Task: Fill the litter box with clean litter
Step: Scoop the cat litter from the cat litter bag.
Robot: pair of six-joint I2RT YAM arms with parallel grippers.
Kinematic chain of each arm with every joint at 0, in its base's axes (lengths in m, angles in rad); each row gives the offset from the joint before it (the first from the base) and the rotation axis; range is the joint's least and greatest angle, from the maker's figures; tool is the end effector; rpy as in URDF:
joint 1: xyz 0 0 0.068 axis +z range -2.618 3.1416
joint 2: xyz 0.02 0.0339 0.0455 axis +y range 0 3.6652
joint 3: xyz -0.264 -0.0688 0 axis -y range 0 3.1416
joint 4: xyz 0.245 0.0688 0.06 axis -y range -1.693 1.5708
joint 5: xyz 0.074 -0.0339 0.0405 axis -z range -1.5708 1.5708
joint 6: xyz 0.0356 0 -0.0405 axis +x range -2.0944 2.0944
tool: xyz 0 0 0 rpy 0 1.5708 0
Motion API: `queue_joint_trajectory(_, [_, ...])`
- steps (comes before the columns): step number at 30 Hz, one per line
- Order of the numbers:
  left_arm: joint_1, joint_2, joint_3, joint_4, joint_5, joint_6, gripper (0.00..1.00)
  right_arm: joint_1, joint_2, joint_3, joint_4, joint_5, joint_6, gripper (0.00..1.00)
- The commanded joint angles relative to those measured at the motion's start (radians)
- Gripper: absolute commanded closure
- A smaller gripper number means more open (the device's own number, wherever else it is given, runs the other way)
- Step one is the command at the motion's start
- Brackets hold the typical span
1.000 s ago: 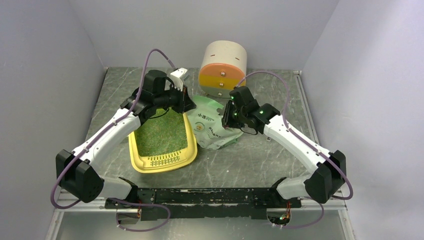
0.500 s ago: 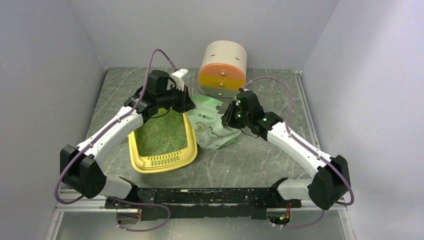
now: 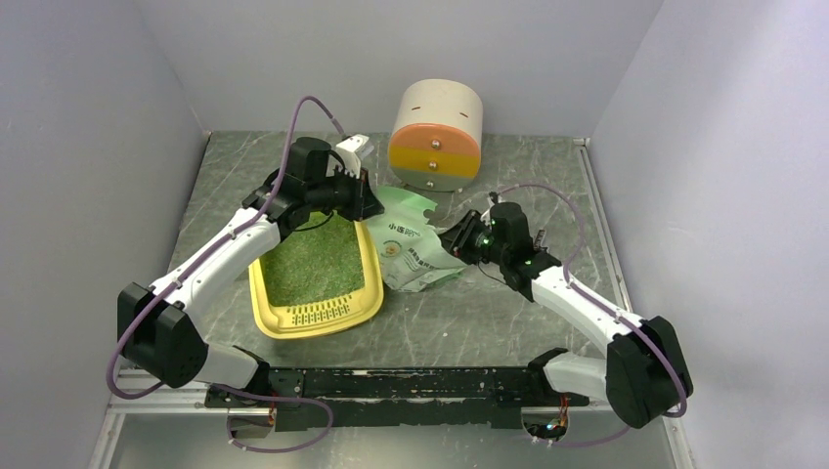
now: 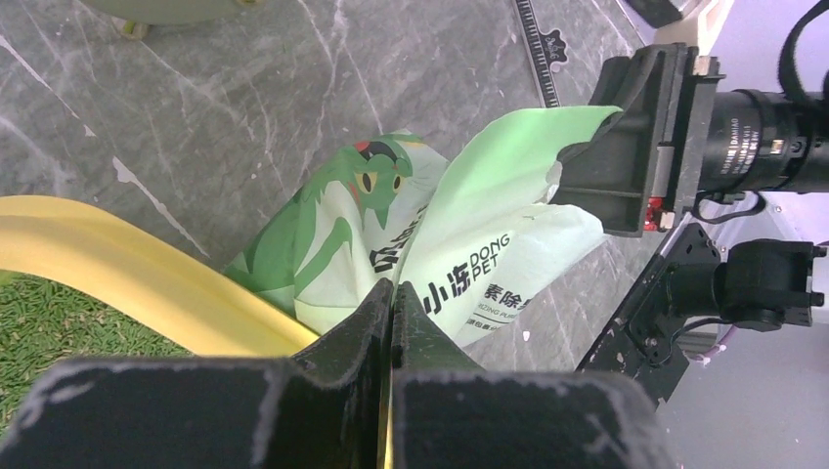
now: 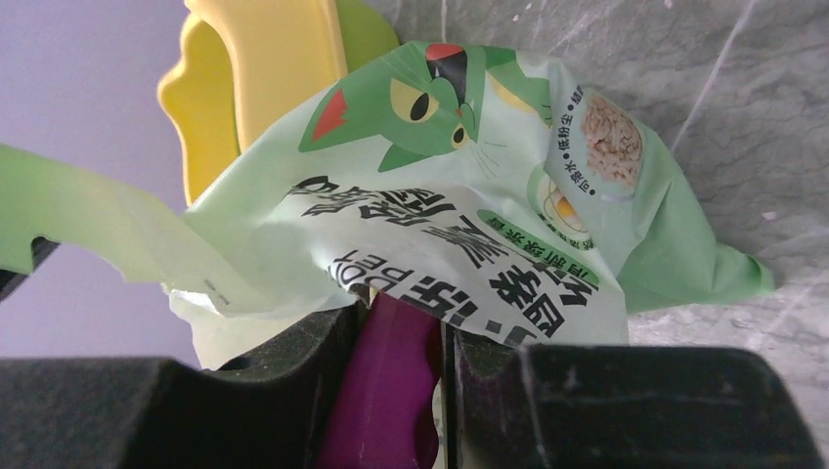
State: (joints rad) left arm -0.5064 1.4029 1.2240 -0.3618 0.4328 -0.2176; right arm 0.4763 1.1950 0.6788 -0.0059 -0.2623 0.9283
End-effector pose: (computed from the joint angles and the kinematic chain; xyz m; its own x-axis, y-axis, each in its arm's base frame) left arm 0.2715 -0.1677 0.3345 -0.6025 0.1100 -0.7905 0.6398 0.6587 -0.3959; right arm 0.2266 0.1273 0.2363 -0.7800 0.4676 -0.4158 -0.0302 0.6356 0.7714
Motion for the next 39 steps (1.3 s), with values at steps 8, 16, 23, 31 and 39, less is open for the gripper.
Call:
queue_joint_trajectory(8, [0.003,0.001,-0.004,0.003,0.052,-0.004,0.95,-0.077,-0.047,-0.198,0.459,-0.272,0.338,1.0])
queue_joint_trajectory(16, [0.002,0.005,0.001,0.011,0.068,-0.011,0.95,-0.145,-0.104,-0.306,0.623,-0.329,0.453,1.0])
queue_joint_trajectory(23, [0.002,-0.001,0.003,0.019,0.056,-0.017,0.95,-0.215,-0.183,-0.361,0.623,-0.362,0.492,1.0])
queue_joint_trajectory(31, [0.003,-0.034,-0.016,0.043,-0.013,-0.045,0.95,-0.338,-0.329,-0.399,0.477,-0.417,0.48,1.0])
queue_joint_trajectory(39, [0.002,-0.05,-0.016,0.059,-0.035,-0.055,0.95,-0.465,-0.439,-0.393,0.329,-0.497,0.453,1.0])
